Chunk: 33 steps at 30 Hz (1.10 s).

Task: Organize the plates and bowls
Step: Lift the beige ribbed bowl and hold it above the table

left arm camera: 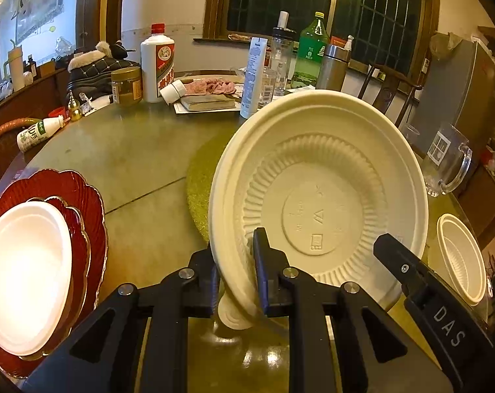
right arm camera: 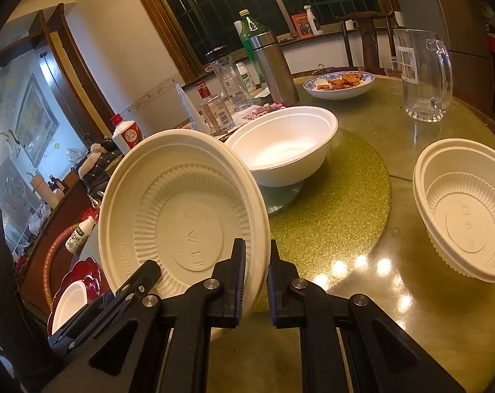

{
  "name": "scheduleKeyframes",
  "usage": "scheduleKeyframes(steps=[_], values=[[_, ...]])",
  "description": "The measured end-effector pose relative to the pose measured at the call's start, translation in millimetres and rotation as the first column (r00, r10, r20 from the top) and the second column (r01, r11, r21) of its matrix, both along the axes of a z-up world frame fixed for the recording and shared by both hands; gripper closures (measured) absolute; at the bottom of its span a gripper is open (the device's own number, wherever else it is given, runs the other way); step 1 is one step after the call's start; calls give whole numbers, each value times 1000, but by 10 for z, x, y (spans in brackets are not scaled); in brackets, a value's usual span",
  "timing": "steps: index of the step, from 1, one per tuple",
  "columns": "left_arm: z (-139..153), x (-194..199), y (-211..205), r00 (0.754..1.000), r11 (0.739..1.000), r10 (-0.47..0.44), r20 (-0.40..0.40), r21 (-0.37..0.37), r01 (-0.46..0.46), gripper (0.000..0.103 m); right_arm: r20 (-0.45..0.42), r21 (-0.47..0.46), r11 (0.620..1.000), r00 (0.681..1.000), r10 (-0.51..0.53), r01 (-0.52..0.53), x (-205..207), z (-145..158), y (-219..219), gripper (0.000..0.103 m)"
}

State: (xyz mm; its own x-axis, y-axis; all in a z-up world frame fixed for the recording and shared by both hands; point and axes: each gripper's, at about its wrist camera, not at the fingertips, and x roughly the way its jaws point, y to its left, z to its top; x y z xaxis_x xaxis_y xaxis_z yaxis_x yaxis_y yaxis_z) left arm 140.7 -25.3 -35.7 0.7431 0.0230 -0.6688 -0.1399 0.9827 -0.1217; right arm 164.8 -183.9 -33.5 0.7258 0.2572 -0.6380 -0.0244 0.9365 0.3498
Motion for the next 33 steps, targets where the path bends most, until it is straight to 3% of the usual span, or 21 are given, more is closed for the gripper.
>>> scheduleKeyframes(steps=[33], values=[[-5, 7, -1, 1000, 1000, 0, -2, 4, 0, 86, 4, -12, 1000, 1000, -7, 7, -12, -11, 21, 92]])
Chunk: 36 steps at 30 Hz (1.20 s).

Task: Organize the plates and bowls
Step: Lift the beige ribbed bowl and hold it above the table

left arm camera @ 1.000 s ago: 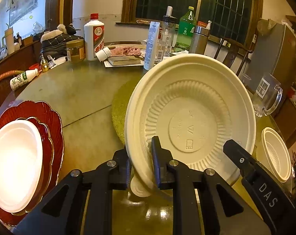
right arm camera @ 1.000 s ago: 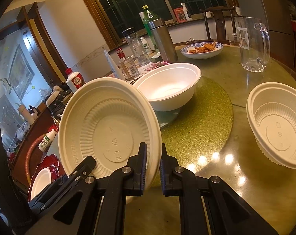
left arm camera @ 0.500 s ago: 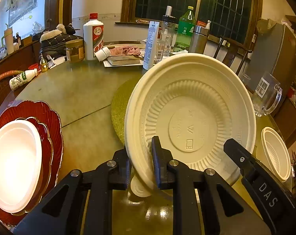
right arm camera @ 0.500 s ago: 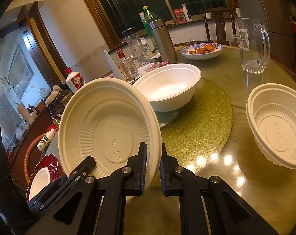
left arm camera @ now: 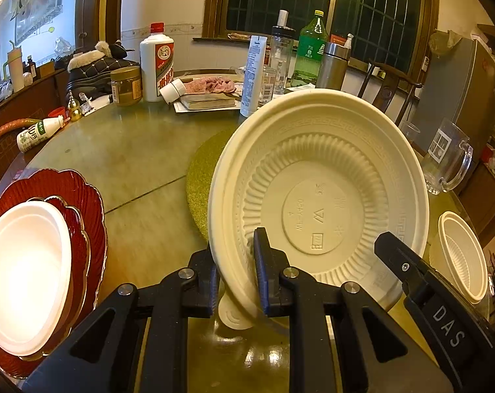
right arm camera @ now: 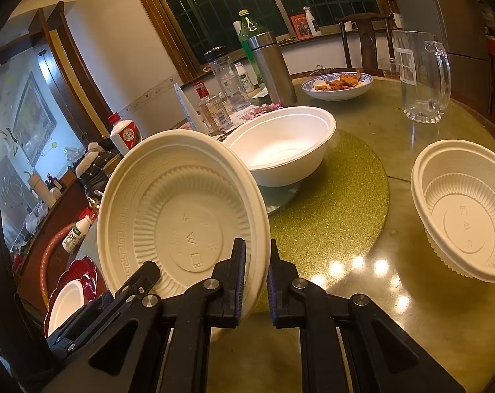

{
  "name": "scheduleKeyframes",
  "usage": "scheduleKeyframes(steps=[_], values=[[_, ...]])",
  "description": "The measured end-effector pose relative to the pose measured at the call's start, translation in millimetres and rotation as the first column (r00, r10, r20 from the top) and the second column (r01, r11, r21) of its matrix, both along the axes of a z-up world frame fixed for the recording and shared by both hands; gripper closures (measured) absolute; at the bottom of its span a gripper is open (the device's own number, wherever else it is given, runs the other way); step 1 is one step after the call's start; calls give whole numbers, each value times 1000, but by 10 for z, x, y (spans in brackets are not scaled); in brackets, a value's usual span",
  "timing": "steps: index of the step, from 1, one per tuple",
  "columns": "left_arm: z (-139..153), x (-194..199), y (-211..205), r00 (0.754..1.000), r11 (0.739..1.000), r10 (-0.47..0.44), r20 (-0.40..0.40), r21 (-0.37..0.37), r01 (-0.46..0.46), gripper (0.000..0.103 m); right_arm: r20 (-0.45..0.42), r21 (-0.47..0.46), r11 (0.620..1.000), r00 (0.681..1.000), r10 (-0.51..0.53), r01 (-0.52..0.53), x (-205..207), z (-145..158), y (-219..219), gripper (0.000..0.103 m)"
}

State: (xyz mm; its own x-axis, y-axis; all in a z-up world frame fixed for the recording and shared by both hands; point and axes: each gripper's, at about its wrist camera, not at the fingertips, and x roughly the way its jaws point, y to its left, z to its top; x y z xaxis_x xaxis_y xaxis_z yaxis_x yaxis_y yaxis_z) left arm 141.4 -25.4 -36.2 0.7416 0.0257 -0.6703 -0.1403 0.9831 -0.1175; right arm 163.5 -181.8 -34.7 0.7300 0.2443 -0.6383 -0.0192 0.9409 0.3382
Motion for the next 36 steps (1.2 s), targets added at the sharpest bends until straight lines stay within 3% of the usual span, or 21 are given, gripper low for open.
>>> scheduleKeyframes(steps=[30, 36], values=[[35, -26, -3, 1000, 1000, 8, 13, 5, -8, 86, 13, -8, 1000, 1000, -1, 1, -11, 7, -1, 91], [185, -121, -29, 998, 998, 29, 55, 47, -32, 86, 40, 23, 1000, 999, 14, -15, -43, 74, -25, 91]])
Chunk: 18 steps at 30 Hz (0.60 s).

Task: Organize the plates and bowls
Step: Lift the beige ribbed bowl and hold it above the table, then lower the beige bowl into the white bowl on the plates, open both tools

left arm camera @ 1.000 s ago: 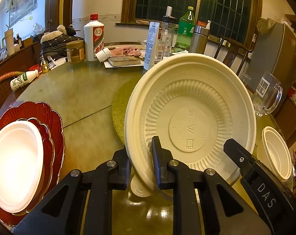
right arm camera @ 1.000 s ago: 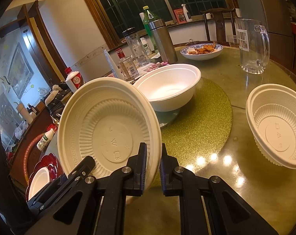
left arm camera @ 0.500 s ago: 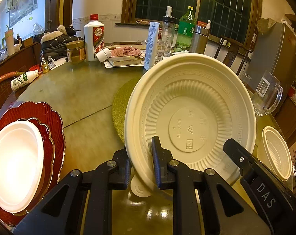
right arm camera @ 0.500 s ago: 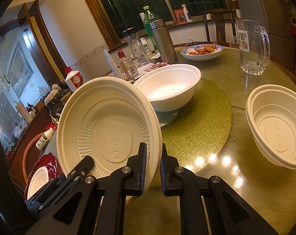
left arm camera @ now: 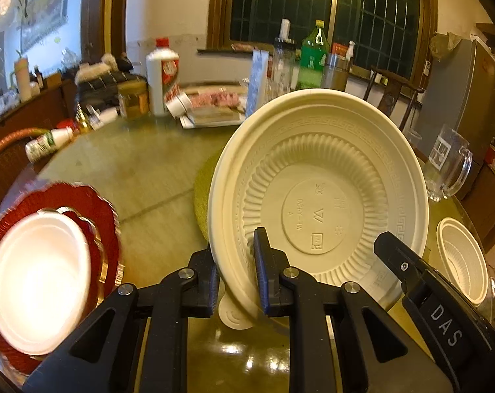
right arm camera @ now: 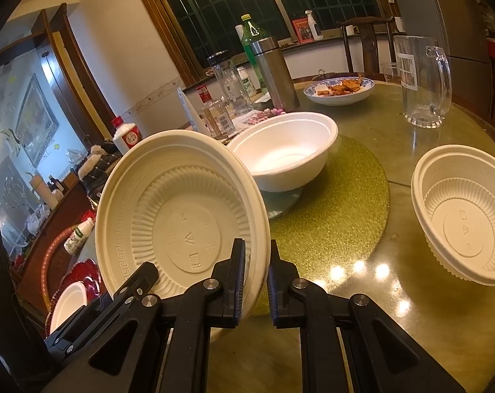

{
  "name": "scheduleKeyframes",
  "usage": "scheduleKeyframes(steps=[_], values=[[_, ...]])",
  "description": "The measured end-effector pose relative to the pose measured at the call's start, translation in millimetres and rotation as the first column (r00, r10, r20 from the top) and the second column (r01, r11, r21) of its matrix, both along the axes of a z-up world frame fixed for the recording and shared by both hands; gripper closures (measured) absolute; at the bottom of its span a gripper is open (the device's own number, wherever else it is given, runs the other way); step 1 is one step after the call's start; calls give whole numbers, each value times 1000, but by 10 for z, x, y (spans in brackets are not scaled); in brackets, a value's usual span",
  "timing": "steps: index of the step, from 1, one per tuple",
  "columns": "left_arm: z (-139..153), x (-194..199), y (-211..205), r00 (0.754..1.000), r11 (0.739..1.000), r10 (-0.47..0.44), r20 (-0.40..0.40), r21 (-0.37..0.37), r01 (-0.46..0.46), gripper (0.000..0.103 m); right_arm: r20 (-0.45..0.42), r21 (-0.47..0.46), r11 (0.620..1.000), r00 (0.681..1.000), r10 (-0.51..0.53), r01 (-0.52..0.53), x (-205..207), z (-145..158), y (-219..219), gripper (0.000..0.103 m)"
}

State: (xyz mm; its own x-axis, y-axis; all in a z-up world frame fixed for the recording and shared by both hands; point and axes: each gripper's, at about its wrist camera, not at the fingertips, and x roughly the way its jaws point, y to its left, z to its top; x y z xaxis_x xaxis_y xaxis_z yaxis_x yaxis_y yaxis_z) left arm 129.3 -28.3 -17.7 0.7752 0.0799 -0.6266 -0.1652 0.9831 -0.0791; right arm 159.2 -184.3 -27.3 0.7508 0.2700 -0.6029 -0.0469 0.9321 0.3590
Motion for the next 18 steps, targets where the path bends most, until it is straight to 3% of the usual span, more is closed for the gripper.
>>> scheduleKeyframes(steps=[9, 18], values=[[368, -498, 275, 991, 994, 87, 106, 64, -94, 85, 103, 23, 994, 989, 103, -106, -246, 344, 271, 92], [510, -946, 1003, 973, 977, 207, 100, 21, -211, 85, 103, 19, 961, 957, 271, -274, -489, 562, 958, 91]])
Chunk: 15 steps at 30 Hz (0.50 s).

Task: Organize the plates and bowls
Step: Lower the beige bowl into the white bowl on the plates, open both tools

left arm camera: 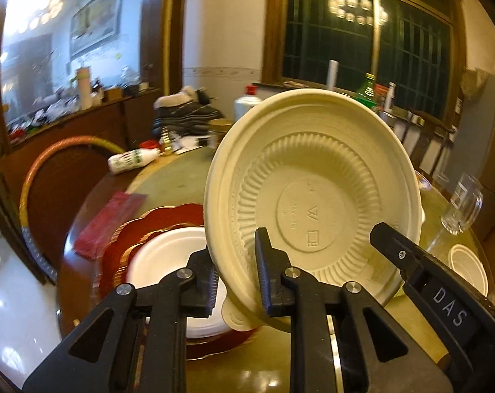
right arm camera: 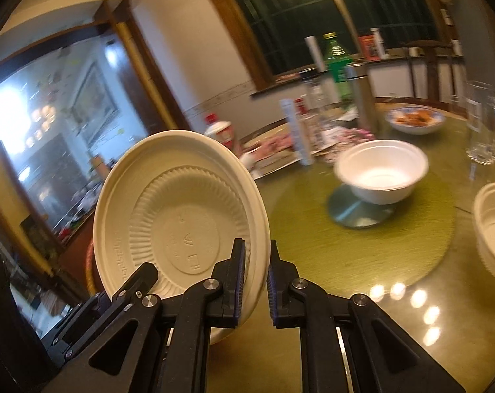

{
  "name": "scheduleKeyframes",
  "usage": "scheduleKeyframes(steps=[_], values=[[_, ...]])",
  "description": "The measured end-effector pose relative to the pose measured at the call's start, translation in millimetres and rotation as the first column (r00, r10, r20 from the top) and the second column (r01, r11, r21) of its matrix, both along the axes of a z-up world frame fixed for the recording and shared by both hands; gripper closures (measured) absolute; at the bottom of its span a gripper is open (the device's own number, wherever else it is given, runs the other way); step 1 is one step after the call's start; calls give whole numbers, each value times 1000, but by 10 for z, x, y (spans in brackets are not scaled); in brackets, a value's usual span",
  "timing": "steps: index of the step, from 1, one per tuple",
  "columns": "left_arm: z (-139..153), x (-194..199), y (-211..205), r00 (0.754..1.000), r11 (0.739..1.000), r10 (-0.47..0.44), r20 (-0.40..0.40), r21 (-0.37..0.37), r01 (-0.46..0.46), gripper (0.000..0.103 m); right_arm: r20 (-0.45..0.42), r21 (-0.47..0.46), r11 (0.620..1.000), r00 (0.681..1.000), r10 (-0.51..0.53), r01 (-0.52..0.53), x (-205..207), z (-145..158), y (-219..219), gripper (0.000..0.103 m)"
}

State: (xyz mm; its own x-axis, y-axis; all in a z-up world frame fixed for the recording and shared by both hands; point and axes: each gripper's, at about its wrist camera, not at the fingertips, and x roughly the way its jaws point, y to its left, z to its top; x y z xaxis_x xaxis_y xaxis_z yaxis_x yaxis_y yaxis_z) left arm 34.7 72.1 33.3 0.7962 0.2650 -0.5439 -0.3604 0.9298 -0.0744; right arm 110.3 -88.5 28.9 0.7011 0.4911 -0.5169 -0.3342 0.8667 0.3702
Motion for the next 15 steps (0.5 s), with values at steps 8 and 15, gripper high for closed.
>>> scheduleKeyframes(steps=[8, 15], values=[[-131, -141, 531, 995, 994, 73, -62, -74, -77, 85, -62, -29, 991, 990, 127, -129, -46, -45, 660, 91], [-325, -128, 677, 988, 987, 65, -138, -137, -84, 85, -134, -68, 984, 979, 153, -163, -36, -213, 896, 91]])
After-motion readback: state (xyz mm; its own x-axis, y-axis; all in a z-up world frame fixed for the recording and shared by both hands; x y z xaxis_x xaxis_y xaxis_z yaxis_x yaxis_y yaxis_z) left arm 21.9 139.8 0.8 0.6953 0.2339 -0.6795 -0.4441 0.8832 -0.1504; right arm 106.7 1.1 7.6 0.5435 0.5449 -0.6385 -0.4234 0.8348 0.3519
